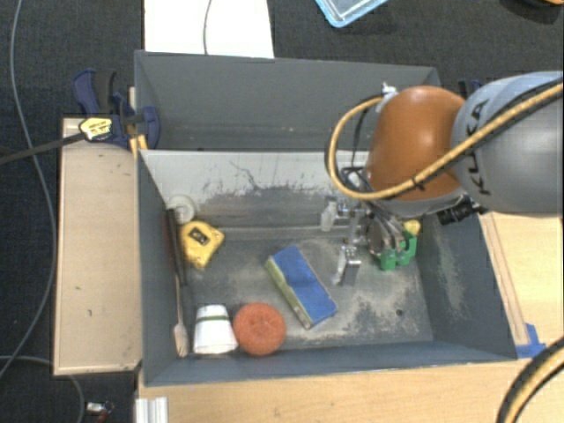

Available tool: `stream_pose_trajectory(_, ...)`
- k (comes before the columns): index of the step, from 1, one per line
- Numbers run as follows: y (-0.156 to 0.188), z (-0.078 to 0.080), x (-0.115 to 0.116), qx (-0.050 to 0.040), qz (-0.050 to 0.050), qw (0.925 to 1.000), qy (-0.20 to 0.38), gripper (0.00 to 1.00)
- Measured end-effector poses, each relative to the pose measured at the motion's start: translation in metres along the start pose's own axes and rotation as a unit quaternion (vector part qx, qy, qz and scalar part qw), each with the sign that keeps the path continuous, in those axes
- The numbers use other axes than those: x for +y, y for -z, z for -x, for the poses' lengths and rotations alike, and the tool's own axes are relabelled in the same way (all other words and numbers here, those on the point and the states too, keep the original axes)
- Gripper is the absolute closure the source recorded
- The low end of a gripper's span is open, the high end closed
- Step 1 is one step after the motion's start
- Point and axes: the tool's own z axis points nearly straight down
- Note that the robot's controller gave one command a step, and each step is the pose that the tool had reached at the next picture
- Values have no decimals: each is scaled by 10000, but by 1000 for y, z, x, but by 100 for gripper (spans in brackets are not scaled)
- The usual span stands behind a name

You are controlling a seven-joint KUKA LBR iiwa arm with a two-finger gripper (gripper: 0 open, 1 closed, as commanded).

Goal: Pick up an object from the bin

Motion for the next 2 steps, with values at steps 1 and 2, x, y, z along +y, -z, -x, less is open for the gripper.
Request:
stream_pose_trajectory(1, 34, -3, -1, 7, -2, 9988, -494, 0)
stream_pose_trajectory(2, 25, -5, 10, -80, -1, 9995, -322, 0)
